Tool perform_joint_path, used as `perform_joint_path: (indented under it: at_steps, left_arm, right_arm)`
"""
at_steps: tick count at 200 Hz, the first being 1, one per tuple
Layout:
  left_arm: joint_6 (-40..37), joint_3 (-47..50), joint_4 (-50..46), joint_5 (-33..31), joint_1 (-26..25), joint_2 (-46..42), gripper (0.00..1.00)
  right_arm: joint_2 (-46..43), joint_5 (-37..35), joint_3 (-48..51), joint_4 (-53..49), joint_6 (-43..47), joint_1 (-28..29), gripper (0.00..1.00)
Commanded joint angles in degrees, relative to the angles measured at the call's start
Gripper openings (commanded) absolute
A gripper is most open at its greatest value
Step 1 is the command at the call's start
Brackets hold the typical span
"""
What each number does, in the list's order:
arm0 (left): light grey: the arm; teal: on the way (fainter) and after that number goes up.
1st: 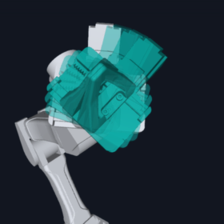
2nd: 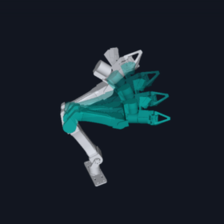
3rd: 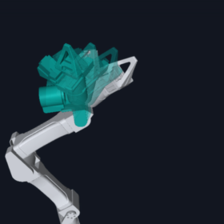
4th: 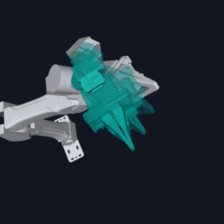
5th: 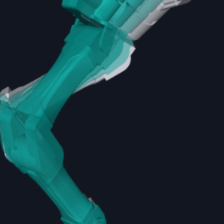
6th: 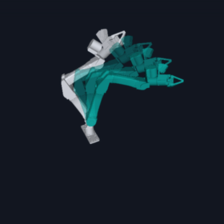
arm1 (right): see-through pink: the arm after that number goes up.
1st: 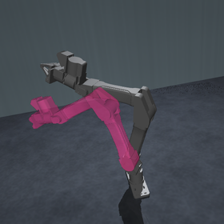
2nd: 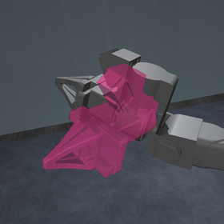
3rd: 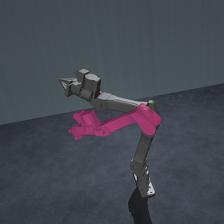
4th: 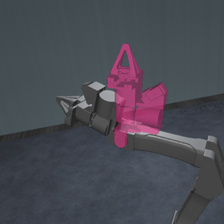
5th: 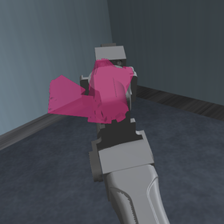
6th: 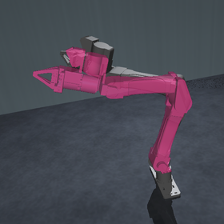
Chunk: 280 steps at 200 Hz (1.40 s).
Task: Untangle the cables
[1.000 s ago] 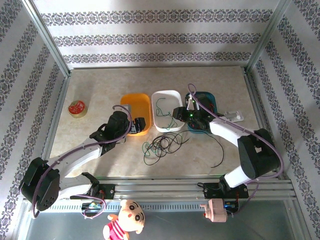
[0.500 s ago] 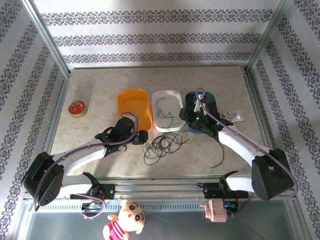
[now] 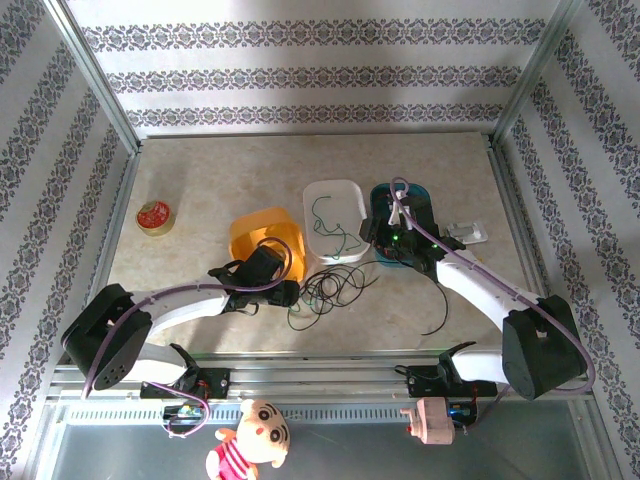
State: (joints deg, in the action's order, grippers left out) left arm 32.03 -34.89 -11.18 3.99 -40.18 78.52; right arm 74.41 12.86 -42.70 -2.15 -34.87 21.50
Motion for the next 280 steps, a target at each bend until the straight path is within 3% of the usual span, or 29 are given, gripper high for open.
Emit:
perform_joint_path:
  at_steps: [1, 50, 133, 195, 230, 280]
  left_arm:
    - [-2.0, -2.8, -5.5, -2.3, -0.7, -1.7, 0.75]
    - [-6.7, -10.0, -12.2, -4.4, 0.0, -2.5, 0.78]
    - [-14.8, -18.0, -15.2, -1.7, 6.5, 4.8, 0.79]
    - [-20.9, -14.8, -22.4, 0.1, 5.7, -7.4, 0.80]
    - [-18.6, -10.4, -25.5, 2.6, 2.9, -11.2, 0.79]
    - [-10.8, -7.0, -18.5, 0.2, -0.2, -4.3, 0.74]
  right_arm:
    - [0.3, 0.1, -1.1, -0.4, 1.1, -0.6, 0.41]
    - [-0.1, 1.7, -0.7, 0.0, 1.4, -0.6, 0.41]
    - [-2.3, 1.8, 0.8, -0.2, 1.6, -0.4, 0.41]
    - [-5.9, 0.1, 4.5, -0.5, 2.2, -0.8, 0.41]
    - [-5.3, 0.7, 5.2, -0.1, 2.2, -1.0, 0.40]
    - [-3.8, 2.1, 4.3, 0.2, 2.0, -1.1, 0.39]
